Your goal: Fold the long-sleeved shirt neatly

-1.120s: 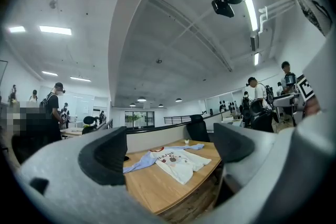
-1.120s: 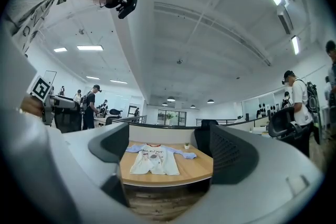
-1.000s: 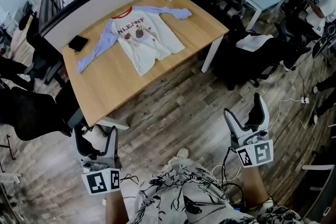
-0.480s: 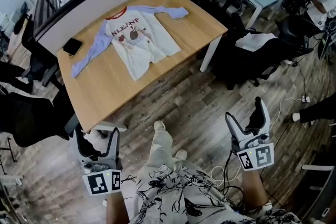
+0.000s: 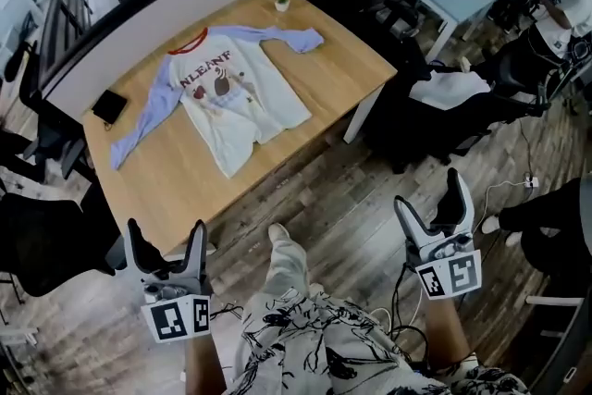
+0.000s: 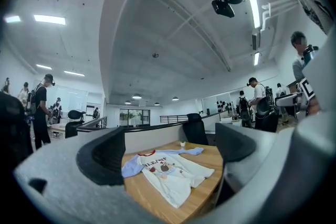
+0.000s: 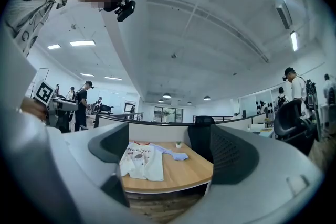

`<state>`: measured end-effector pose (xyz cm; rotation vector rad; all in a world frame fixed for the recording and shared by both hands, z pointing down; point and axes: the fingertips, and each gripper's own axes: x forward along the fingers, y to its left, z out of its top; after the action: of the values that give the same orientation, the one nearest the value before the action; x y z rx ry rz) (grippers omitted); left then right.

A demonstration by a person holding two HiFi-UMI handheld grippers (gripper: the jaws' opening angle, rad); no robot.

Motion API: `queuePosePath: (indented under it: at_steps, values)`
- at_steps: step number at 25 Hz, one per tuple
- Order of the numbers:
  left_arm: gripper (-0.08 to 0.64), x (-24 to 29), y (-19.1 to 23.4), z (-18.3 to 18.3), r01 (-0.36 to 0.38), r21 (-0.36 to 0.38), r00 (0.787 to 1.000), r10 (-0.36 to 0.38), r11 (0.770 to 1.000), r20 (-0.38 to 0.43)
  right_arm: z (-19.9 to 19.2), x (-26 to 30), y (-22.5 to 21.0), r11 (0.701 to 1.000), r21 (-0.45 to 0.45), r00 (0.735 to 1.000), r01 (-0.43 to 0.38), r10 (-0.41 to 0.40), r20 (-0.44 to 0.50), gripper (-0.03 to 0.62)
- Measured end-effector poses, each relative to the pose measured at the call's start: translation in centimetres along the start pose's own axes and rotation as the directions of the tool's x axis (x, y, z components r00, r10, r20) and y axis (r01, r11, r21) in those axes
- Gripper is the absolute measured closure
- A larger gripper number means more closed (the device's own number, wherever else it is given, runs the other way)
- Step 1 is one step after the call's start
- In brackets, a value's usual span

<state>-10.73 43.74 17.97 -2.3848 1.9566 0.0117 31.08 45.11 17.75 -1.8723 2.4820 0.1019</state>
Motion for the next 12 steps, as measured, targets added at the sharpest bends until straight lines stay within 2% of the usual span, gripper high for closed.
queuePosePath:
  at_steps: [12]
  values:
    - [0.033,14.8,4.5,0.0,0.016,0.009,1.000,-0.016,1.000,-0.009,0.3,14.7,-3.4,0.999,-0.012,0.999,0.030,-0.030,0.011,0.112]
